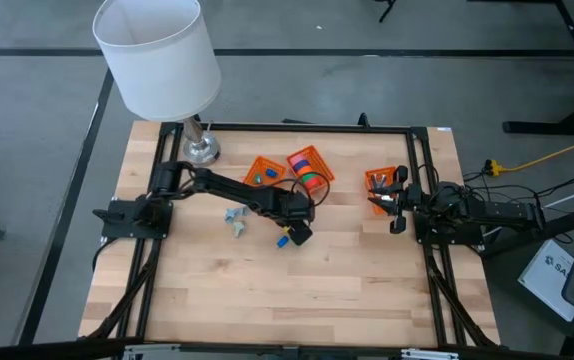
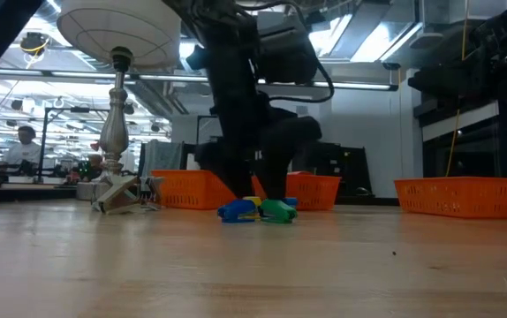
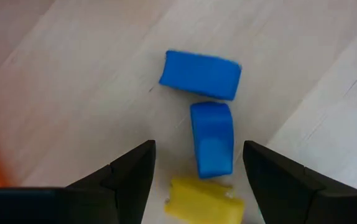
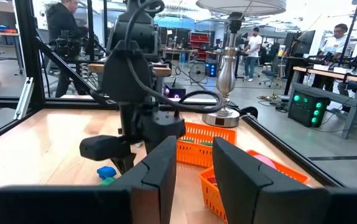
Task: Pick and place Stapler, Stapler remover, tape
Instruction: Put the blue stapler into the left orange bin
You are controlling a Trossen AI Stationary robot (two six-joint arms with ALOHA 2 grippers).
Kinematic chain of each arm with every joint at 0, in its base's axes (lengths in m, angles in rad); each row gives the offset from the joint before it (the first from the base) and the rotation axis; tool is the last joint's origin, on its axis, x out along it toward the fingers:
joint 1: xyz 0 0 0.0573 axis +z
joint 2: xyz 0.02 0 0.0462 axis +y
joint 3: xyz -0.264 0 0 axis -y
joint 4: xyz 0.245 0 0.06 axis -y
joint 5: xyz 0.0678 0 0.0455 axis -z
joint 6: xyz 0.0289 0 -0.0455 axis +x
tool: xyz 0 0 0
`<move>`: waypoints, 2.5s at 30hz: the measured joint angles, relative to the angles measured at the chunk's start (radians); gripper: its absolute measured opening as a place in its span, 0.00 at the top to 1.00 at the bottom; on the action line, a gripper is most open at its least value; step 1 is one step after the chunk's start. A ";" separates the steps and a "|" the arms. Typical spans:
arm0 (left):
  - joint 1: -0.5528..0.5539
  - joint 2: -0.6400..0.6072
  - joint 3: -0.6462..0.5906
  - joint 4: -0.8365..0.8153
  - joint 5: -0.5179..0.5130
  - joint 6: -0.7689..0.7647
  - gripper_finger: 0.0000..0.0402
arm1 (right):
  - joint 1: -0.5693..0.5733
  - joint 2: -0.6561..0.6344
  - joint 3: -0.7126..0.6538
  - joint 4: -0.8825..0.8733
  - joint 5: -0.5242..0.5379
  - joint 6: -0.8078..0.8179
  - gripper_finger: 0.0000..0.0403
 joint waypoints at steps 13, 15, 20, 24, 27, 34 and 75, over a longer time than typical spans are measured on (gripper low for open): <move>0.000 0.013 0.001 0.020 -0.016 0.024 0.46 | 0.000 0.000 0.000 0.000 0.000 0.000 0.73; 0.001 0.013 0.001 0.019 -0.018 0.027 0.51 | 0.000 0.000 0.000 0.000 0.000 0.000 0.73; 0.010 0.014 0.001 0.019 -0.025 0.058 0.66 | 0.000 0.000 0.000 0.000 0.000 0.000 0.73; 0.021 0.014 0.000 0.019 -0.031 0.066 0.78 | 0.000 0.000 0.000 0.000 0.000 0.000 0.73; 0.028 0.014 0.001 0.019 -0.020 0.091 0.83 | 0.000 0.000 0.000 0.000 0.000 0.000 0.73; 0.044 0.012 0.001 0.014 -0.007 0.138 0.83 | 0.000 0.000 0.000 0.000 0.000 0.000 0.73; 0.146 -0.481 0.000 -0.173 -0.282 0.234 0.82 | 0.000 0.000 0.000 0.000 0.000 0.000 0.73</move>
